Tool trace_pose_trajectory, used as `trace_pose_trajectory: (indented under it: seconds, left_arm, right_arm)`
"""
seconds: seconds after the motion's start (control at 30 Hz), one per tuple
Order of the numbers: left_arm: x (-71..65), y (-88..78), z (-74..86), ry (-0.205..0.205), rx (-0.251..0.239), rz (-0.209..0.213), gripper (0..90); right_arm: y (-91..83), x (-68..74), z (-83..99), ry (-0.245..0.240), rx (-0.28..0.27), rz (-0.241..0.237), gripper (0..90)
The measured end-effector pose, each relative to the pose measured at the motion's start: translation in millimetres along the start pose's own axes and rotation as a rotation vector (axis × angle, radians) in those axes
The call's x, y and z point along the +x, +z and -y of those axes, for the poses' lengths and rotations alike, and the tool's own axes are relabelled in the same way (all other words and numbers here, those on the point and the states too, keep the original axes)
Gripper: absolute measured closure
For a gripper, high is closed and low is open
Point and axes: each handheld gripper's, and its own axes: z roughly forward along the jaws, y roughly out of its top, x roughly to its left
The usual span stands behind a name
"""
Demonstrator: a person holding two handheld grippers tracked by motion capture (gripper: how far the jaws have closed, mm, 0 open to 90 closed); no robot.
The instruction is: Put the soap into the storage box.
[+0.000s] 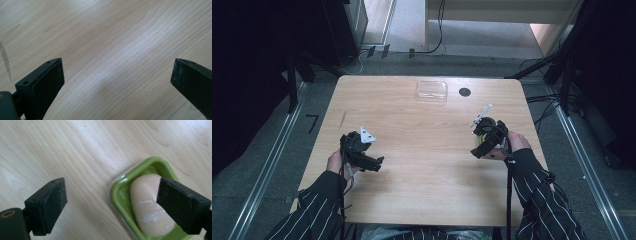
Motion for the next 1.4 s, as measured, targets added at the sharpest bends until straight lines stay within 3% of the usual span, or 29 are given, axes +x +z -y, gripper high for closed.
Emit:
trace_pose_trajectory:
  seconds: [0.43,0.77,1.07,1.23,1.33,1.4]
  left_arm:
    - [-0.5,-0.6,-0.2,0.000,-0.001,0.002,0.0]
    - [-0.3,-1.3,0.0,0.001,-0.001,0.001,0.0]
    - [-0.7,-1.8,-0.3,0.005,-0.003,-0.001,0.0]
    - [-0.8,-1.8,-0.5,0.005,-0.004,-0.002,0.0]
    - [-1.5,-1.8,-1.2,0.006,-0.002,-0.003,0.0]
    - [-1.9,-1.5,-1.6,0.006,-0.001,-0.002,0.0]
  right_arm:
    - [0.5,32.5,9.1,-0.017,0.003,0.013,5.7]
    - [3.1,42.1,24.3,0.011,0.005,0.011,3.2]
    - [3.6,47.7,50.9,0.042,0.009,0.027,3.2]
    - [5.3,51.1,60.4,0.034,0.010,0.029,3.2]
    - [9.7,52.1,68.3,0.046,0.038,0.016,3.2]
    - [11.7,50.8,70.2,0.029,0.043,0.017,3.3]
